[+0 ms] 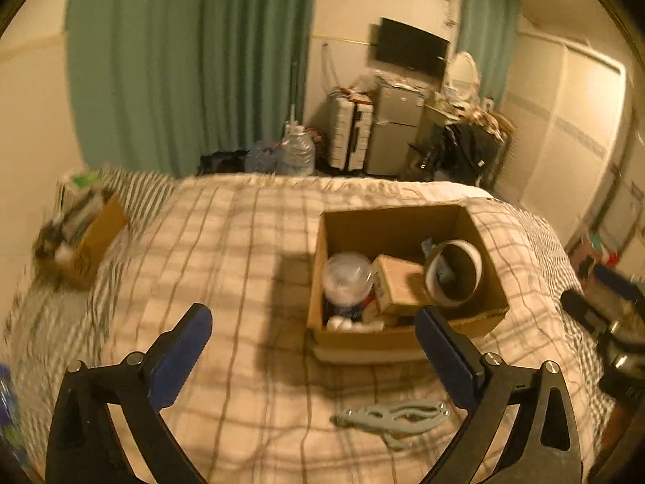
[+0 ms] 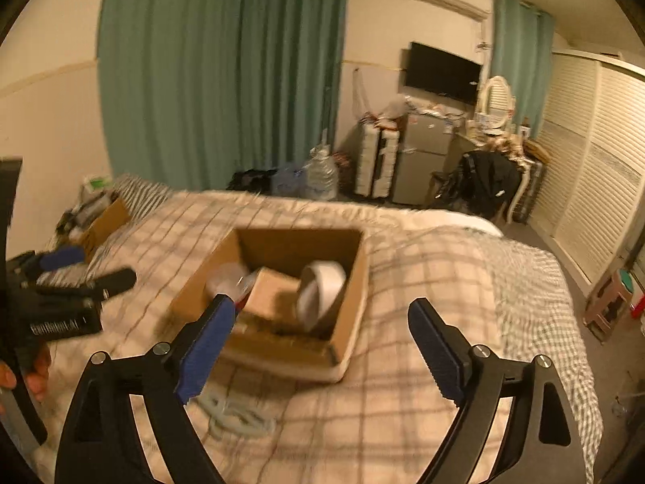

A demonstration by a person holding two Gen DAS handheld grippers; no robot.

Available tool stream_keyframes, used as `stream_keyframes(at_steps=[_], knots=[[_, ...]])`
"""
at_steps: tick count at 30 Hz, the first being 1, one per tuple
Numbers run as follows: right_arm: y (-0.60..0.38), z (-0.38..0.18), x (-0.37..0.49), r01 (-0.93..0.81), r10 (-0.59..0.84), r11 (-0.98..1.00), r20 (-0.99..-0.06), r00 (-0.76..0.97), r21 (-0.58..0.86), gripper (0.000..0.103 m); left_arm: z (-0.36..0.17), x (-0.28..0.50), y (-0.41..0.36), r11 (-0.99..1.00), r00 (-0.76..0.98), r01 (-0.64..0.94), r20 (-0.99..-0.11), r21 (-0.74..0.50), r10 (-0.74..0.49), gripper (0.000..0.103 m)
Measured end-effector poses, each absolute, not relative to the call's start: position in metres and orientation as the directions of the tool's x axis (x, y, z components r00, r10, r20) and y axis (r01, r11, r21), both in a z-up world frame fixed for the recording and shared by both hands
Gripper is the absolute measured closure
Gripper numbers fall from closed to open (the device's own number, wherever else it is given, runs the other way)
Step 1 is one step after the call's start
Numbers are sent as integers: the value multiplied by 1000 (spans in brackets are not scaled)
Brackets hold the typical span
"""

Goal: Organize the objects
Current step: 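Grasp the grey plastic clip with the right gripper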

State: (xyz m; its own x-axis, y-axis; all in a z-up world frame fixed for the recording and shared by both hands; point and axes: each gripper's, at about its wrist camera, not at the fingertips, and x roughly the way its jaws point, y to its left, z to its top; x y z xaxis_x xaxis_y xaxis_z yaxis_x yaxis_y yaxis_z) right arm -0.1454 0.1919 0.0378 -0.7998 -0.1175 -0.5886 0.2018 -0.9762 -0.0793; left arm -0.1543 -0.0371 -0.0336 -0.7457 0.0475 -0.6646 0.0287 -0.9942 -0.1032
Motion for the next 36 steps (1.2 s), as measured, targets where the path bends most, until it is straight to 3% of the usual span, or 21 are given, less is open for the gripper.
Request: stream_keyframes(at_steps=[4,11,24,34,36], knots=[[173,-5,-141,238,-105,-963,-631,-769,-129,15,-77,-146,-49,-988,-708,102,-706,-117,11,0],[143,-79,-149,350,-88,-918,-766,-637,-186,15,-148,-144,-53,-992,-513,127,-857,-14,-53,0],[100,-129,-155,518,-73,-830,-881,-467,-206,15,-155,-149,-63,-986,-489,167,-870,-13,-71,0],[87,-167,-184,479,13,-856,-935,-355,-194,15,-163,-151,-66,-983,-458,184,-887,-21,-67,0],[88,-170,-186,469,20,-863,-939,-342,-189,23,-164,-151,-66,-983,-453,183,-889,-17,-69,0]])
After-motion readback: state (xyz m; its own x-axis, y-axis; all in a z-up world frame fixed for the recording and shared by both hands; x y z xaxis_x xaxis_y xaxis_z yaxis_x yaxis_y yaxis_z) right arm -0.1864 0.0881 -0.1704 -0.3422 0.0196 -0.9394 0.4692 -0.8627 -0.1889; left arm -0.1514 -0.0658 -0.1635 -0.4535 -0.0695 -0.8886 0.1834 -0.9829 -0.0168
